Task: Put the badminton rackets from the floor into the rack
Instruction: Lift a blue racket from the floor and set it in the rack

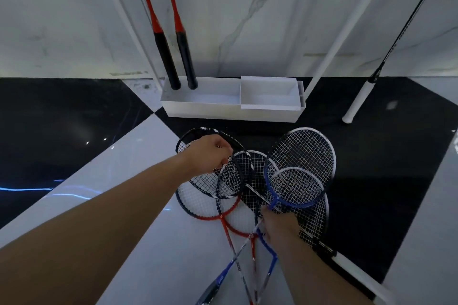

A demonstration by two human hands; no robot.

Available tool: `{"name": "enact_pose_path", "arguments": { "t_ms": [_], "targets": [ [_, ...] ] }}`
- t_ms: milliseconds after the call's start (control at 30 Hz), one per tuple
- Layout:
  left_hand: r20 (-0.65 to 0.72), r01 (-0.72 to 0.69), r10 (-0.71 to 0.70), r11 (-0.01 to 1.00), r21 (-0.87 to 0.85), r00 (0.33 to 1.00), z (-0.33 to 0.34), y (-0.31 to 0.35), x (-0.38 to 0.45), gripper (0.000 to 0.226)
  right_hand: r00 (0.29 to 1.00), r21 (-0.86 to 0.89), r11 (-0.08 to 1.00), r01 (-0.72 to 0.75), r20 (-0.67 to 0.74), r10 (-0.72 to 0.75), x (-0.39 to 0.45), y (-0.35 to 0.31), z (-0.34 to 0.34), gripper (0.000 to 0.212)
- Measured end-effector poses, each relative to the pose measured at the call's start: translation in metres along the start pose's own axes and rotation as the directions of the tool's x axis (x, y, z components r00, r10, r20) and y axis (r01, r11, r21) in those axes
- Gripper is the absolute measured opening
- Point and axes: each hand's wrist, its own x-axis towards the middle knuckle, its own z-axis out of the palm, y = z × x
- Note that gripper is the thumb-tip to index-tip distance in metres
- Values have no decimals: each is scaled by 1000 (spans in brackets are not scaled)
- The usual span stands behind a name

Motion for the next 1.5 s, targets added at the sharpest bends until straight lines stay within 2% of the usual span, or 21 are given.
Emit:
{"name": "enact_pose_path", "arguments": {
  "t_ms": [133, 267, 300, 400, 500, 667, 800, 967, 1100, 1167, 1267, 1300, 1367, 1400, 1467, 1500],
  "targets": [
    [8, -42, 42, 998, 49, 999, 7, -10, 5, 8, 995, -118, 989, 92, -21, -95, -8, 1, 14, 52],
    [13, -73, 72, 993, 91, 997, 8, -14, 7, 9, 986, -130, 978, 163, -18, -166, -7, -1, 20, 22],
    [10, -76, 75, 992, 101, 997, 7, -14, 7, 9, 986, -98, 981, 165, -19, -167, -7, -2, 20, 18],
    [9, -88, 88, 989, 122, 996, 5, -10, 5, 9, 988, 38, 987, 155, 10, -155, -9, -8, 19, 24],
    [11, -94, 93, 990, 107, 996, -1, 6, -1, 8, 979, 200, 965, 169, 80, -188, -25, -23, 12, 17],
    [5, -92, 92, 993, 67, 996, -8, 52, -26, 7, 952, 372, 914, 161, 185, -243, -84, -50, -20, 33],
    [12, -101, 101, 993, 60, 995, -21, 97, -68, 7, 938, 472, 874, 112, 241, -250, -149, -62, -54, 25],
    [5, -118, 118, 988, 101, 993, -55, 168, -136, 18, 884, 434, 896, 100, 375, -280, -242, -87, -106, 18],
    [-1, -156, 157, 987, 24, 988, -93, 240, -186, 23, 855, 329, 905, 269, 351, -381, -307, -113, -139, 21],
    [12, -151, 152, 986, -67, 988, -113, 280, -213, 43, 829, 261, 886, 383, 327, -454, -338, -126, -153, 25],
    [7, -138, 153, 910, -390, 988, -148, 330, -256, 74, 784, 110, 837, 537, 300, -543, -381, -150, -173, 29],
    [-15, -166, 180, 866, -472, 984, -163, 345, -271, 85, 775, 60, 819, 570, 290, -561, -398, -160, -180, 29],
    [-99, -290, 278, 819, -495, 955, -191, 369, -299, 97, 750, 3, 778, 628, 263, -606, -425, -178, -194, 30],
    [-158, -381, 348, 806, -454, 924, -205, 381, -312, 88, 731, -19, 751, 661, 246, -637, -439, -188, -200, 33],
    [-276, -514, 441, 796, -320, 854, -232, 406, -333, 41, 695, -69, 699, 712, 205, -689, -462, -205, -210, 40],
    [-325, -544, 461, 802, -245, 826, -247, 418, -343, 24, 679, -107, 672, 732, 190, -709, -475, -215, -215, 42]
  ]
}}
